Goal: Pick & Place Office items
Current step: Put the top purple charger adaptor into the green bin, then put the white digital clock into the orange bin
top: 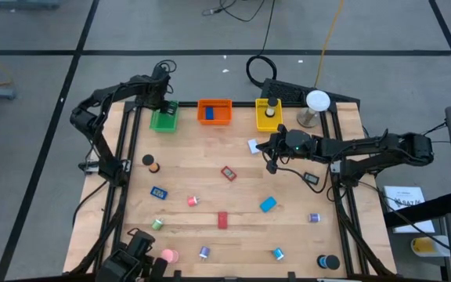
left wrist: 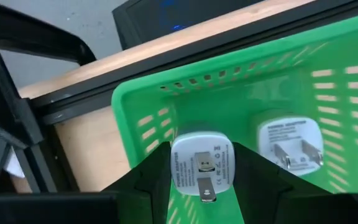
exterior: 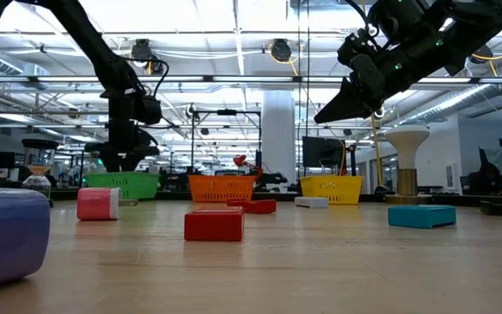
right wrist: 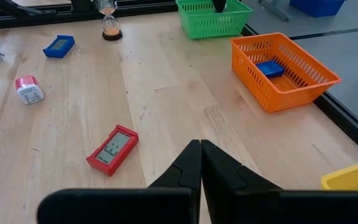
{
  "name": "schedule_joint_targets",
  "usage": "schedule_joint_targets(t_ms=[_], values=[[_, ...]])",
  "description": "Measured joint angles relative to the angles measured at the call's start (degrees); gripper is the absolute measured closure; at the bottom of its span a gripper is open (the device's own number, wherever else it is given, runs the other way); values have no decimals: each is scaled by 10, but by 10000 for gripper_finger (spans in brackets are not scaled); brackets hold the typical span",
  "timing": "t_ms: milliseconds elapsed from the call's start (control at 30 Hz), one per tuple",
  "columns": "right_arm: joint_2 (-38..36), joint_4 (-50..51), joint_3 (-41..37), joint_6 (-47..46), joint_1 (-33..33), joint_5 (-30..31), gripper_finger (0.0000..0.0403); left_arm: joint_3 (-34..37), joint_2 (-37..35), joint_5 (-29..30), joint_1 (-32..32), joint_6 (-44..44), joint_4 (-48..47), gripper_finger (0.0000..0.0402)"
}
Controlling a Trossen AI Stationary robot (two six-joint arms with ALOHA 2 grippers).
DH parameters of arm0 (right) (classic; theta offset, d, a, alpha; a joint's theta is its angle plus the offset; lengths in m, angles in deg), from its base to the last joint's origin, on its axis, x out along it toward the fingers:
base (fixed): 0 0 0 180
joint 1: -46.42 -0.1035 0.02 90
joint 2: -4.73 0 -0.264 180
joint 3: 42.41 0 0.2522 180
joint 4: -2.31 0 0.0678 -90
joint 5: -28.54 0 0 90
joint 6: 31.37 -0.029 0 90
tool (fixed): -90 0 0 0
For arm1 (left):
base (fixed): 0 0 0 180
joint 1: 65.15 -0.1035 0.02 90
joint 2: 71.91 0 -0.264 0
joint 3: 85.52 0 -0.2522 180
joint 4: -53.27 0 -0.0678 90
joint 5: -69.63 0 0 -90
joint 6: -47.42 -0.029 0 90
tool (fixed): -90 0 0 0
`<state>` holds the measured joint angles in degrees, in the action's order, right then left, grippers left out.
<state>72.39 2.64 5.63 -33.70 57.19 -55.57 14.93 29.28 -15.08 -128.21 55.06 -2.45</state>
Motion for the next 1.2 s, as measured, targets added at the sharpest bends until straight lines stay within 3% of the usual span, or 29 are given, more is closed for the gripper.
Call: schedule_joint_targets(t_ms=[267,533,867,1200], values=[[0,0,0,0,0,0,403,10,0,-24,1,4,27,258],[0,0,0,0,0,0,403,9,0,-7,1,4,29,197],[0,0,0,0,0,0,403,8,-9,-6,1,-12,27,204],[0,0,0,1,0,0,403,-13,-106,3,4,-45,5,208]])
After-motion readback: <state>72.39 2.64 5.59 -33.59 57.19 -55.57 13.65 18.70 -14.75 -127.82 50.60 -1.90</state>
